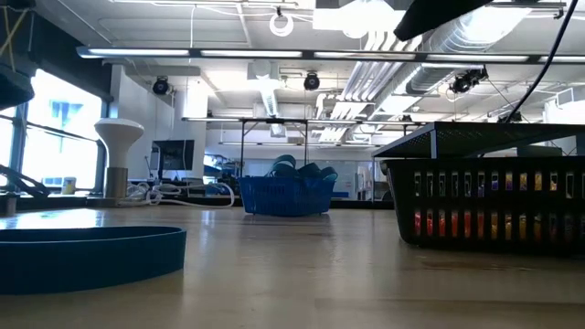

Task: Pick & Place Office Desk Supplies
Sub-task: Put the blue rubber band into the blue bin

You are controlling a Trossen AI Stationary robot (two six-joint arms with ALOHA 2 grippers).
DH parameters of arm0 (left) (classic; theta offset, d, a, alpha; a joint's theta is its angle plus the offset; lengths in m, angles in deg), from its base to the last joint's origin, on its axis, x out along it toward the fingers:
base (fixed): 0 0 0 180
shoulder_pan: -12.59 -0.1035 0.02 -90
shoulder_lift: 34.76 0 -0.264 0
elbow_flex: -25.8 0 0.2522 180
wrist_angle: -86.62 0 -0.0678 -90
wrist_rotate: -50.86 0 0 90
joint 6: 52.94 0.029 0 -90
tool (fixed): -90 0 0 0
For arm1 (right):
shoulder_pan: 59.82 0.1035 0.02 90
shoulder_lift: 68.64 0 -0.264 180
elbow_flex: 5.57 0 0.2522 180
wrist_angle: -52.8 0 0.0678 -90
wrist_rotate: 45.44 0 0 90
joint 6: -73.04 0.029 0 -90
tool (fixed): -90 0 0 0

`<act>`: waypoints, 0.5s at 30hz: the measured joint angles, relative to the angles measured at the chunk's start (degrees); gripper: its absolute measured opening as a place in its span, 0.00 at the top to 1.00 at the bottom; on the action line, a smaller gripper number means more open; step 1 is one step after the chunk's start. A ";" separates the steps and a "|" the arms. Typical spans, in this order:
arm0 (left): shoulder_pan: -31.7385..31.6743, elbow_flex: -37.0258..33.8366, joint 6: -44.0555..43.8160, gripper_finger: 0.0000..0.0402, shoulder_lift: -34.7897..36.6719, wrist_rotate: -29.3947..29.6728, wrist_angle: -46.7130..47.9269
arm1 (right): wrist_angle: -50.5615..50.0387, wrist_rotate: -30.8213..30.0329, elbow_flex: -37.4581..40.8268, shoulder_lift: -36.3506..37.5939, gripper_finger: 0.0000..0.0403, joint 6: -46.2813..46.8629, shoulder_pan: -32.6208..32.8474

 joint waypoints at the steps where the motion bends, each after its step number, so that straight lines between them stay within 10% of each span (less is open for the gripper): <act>1: 0.02 0.00 -0.02 0.65 0.00 0.06 0.52 | 1.29 1.83 0.00 0.00 0.50 -0.31 0.00; 15: 0.71 0.28 -1.94 0.67 -4.96 -0.49 -0.19 | 9.29 10.82 0.00 -0.04 0.50 -3.19 0.00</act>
